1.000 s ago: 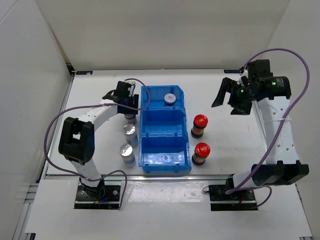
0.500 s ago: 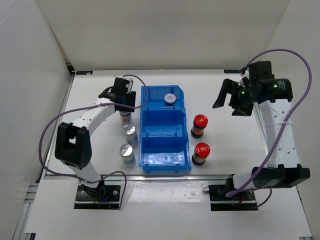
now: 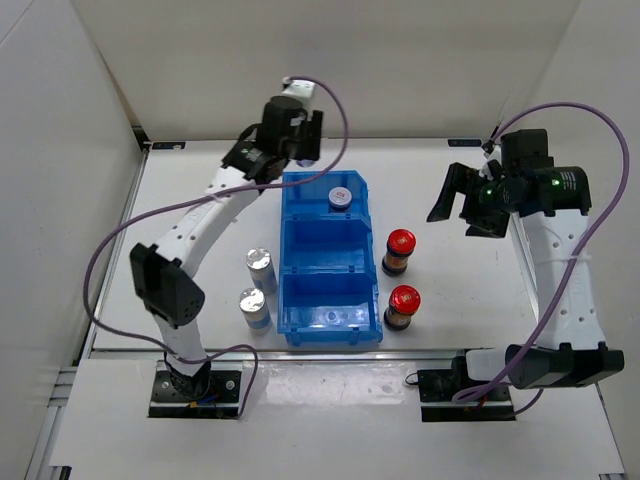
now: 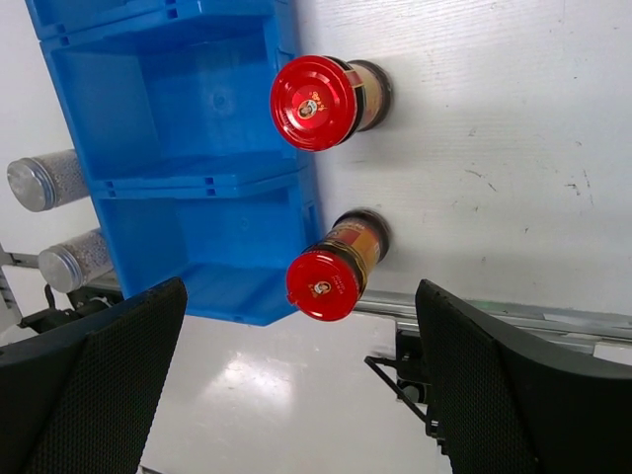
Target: Organize the condiment bottles
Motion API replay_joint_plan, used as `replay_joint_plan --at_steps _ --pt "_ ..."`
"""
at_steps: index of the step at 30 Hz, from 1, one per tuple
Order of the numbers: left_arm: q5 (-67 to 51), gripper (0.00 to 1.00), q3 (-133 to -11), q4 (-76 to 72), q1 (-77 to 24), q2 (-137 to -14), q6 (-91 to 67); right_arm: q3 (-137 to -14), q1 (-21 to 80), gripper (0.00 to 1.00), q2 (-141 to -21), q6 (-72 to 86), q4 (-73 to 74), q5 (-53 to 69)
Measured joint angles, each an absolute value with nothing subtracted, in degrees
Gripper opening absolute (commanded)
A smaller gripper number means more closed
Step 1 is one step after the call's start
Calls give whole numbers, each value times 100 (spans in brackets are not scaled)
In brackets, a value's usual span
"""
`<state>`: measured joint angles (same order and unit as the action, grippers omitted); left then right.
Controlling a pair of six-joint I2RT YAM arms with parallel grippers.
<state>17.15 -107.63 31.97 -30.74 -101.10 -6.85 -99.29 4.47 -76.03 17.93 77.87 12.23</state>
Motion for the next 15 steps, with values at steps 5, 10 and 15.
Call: replay_joint_plan --at_steps 5,10,15 --pt "1457 11 -10997 3085 -3505 -10962 -915 -9872 447 100 -7376 1776 7789 1181" --pt "1452 11 -10750 3345 -3417 -11496 -1066 -9821 447 100 -7236 1758 7784 1028" --pt "1481 20 -10530 3474 -3334 -11555 -1122 -9721 447 100 -7148 1756 7791 908"
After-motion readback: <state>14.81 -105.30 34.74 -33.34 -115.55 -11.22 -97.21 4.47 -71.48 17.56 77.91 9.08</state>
